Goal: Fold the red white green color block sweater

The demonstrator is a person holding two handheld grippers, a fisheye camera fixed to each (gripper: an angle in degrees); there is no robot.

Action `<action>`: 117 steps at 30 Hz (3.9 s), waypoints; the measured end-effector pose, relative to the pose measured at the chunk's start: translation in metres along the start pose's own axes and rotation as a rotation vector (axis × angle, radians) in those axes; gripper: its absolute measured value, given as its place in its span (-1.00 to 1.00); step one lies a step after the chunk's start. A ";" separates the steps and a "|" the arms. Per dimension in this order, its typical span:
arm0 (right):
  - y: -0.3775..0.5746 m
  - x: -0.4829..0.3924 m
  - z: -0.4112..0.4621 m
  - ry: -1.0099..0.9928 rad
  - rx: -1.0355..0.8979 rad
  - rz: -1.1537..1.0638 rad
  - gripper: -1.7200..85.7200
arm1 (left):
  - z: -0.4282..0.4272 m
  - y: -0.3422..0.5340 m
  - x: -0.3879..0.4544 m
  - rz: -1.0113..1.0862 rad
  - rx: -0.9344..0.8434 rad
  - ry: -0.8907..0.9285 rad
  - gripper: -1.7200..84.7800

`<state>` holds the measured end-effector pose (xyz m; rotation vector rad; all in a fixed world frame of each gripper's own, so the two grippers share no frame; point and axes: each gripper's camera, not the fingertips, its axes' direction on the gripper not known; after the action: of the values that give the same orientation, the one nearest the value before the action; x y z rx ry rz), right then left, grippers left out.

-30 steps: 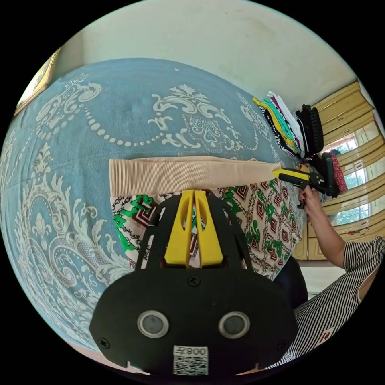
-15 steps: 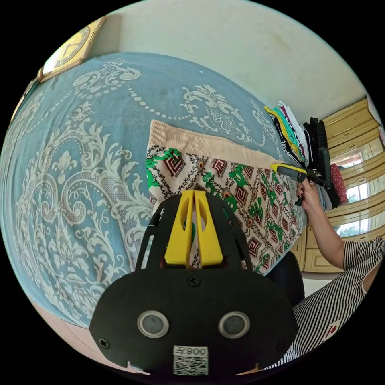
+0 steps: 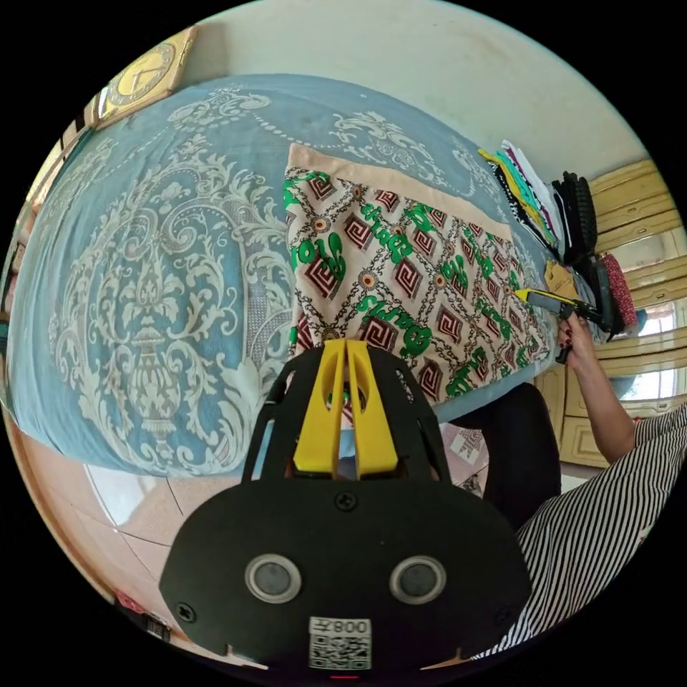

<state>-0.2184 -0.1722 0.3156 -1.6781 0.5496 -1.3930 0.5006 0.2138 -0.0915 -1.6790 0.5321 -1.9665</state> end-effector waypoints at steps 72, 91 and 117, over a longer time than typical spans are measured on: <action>0.423 0.169 -0.068 -0.486 0.171 0.527 -0.83 | -0.194 -0.024 0.290 0.361 -0.068 0.314 -0.79; 0.435 0.184 -0.018 -0.864 0.308 0.497 -0.94 | -0.191 -0.085 0.622 1.044 -0.056 -0.080 -0.80; 0.226 0.236 0.133 -0.736 0.215 0.548 -0.78 | -0.236 -0.142 0.506 0.470 0.090 0.330 -0.94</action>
<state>0.0149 -0.4314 0.2607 -1.5603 0.3664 -0.3772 0.1921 0.0189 0.3541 -1.0538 0.8551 -1.8787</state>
